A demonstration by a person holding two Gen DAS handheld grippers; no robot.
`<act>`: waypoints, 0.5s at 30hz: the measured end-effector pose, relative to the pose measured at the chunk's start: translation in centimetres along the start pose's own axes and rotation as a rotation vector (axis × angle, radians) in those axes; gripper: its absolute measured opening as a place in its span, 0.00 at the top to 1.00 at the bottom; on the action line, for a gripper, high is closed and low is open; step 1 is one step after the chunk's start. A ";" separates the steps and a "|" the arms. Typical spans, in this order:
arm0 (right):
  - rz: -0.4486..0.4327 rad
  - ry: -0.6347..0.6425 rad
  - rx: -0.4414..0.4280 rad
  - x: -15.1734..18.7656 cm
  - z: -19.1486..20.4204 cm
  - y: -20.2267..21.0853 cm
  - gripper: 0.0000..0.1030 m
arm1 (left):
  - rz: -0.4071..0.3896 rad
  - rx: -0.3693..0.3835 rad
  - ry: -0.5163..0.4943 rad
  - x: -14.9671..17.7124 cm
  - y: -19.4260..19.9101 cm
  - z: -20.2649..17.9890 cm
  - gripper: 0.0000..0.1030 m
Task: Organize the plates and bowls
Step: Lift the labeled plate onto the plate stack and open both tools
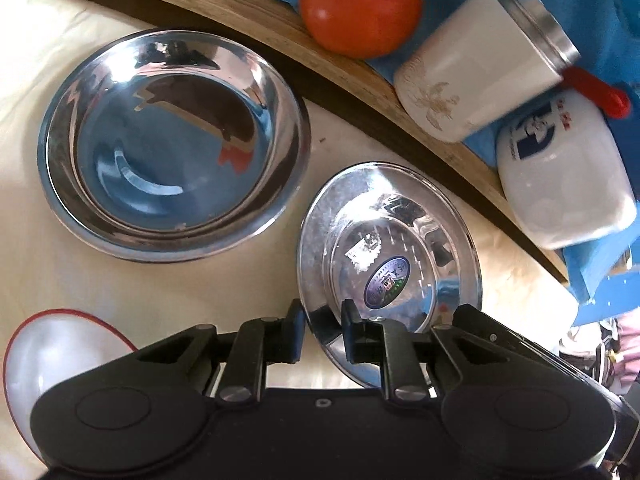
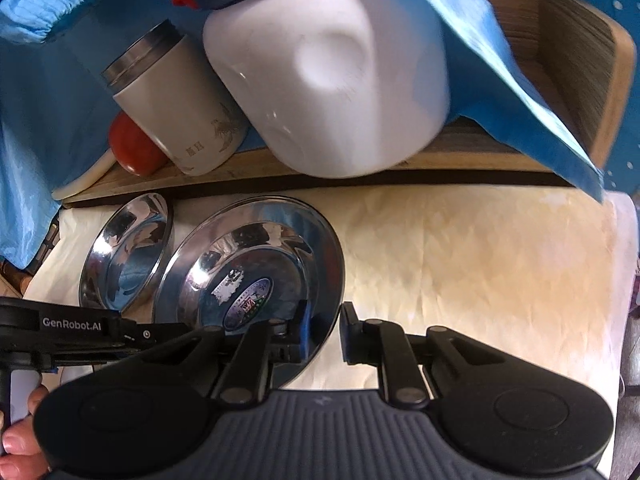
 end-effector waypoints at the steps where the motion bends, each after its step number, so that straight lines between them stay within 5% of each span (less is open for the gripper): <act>1: -0.004 -0.004 0.001 0.2 0.1 0.2 0.84 | 0.000 0.004 -0.008 0.1 0.1 -0.2 0.80; 15: -0.058 -0.011 0.011 0.9 1.1 2.3 0.83 | -0.040 0.030 -0.110 0.3 1.6 -0.5 0.80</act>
Point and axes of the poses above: each gripper's, at about its wrist camera, not at the fingertips, and y roughly against the way its jaws point, z to its left, x to its underside, the point moved 9 cm from there along -y, roughly the way its jaws point, and after that the axes turned 10 degrees about -x, right-handed, at the moved point
